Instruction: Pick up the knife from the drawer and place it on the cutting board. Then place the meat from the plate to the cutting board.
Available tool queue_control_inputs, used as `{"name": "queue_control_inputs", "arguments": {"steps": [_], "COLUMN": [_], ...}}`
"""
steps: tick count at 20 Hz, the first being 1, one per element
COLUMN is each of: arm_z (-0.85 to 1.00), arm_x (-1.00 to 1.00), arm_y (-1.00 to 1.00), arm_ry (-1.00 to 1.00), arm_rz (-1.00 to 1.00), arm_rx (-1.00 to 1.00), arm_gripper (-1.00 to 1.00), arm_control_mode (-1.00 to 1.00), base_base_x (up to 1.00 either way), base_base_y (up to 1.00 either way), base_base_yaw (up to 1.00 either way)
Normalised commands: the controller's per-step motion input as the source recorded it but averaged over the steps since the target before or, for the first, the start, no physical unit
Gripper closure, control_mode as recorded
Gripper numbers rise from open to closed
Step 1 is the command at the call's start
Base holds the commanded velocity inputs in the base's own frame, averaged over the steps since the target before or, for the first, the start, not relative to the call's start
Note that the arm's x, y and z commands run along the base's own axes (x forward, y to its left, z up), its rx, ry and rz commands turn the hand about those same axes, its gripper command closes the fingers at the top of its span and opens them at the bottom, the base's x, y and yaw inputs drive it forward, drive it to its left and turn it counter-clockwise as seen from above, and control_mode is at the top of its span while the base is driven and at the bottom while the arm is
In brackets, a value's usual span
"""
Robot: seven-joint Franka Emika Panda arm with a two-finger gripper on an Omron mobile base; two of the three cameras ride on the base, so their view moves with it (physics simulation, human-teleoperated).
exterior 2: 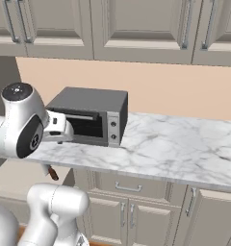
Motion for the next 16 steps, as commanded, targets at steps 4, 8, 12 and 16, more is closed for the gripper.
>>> {"name": "queue_control_inputs", "arguments": {"steps": [4, 8, 12, 16], "arm_z": [0.0, 0.0, 0.0, 0.0], "arm_x": [0.0, 0.0, 0.0, 0.0], "arm_y": [0.0, 0.0, 0.0, 0.0], "arm_ry": [0.0, 0.0, 0.0, 0.0], "arm_rz": [0.0, 0.0, 0.0, 0.0], "arm_rx": [0.0, 0.0, 0.0, 0.0], "arm_gripper": [-1.0, -1.0, -1.0, -1.0], "arm_control_mode": [1.0, 1.0, 1.0, 1.0], "base_base_x": [-0.14, -0.02, 0.0, -0.2], "base_base_y": [-0.24, -0.44, -0.36, 0.0], "base_base_yaw": [0.11, 0.19, 0.26, 0.37]}}
